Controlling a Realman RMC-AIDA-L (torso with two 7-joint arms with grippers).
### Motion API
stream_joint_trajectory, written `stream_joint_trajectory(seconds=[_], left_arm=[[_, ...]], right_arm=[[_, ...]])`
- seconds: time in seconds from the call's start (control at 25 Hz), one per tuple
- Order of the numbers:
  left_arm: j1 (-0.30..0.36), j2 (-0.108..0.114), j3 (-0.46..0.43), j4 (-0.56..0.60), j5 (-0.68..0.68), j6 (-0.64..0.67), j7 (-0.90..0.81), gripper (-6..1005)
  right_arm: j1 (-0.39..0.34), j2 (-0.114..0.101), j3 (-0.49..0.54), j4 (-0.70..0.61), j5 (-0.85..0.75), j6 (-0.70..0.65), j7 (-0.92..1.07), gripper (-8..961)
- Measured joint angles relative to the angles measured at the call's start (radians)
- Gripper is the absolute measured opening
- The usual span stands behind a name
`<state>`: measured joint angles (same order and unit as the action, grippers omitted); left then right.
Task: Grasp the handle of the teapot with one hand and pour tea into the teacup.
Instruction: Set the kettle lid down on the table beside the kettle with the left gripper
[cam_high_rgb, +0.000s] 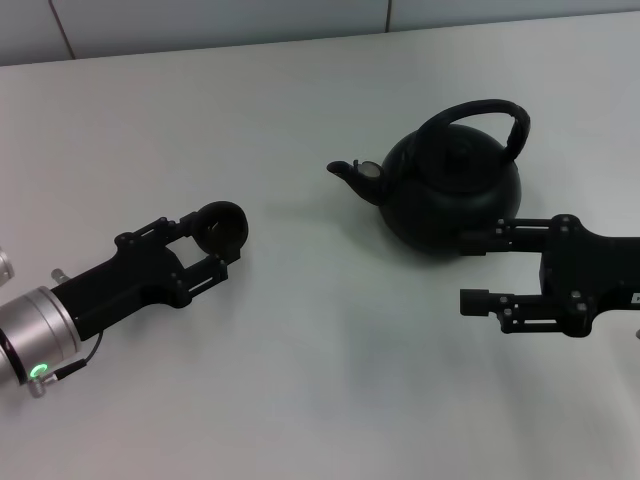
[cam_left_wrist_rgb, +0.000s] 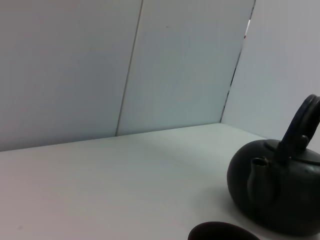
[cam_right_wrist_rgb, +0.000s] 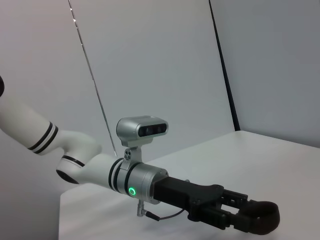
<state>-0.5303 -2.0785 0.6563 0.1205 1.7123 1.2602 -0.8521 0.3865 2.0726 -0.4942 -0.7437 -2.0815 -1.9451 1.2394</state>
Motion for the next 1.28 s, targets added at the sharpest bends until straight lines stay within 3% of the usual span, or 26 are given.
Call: stream_joint_trajectory(seconds=[0.64, 1.28], left_arm=[[-0.034, 0.0, 0.009, -0.078, 0.001, -0.043, 0.073, 677], [-0.029, 0.0, 0.009, -0.077, 0.001, -0.085, 0.086, 715]], right_arm=[[0.008, 0.003, -0.004, 0.006, 0.0, -0.001, 0.001, 685], [0.021, 0.003, -0.001, 0.022, 0.0, -0.002, 0.017, 683]])
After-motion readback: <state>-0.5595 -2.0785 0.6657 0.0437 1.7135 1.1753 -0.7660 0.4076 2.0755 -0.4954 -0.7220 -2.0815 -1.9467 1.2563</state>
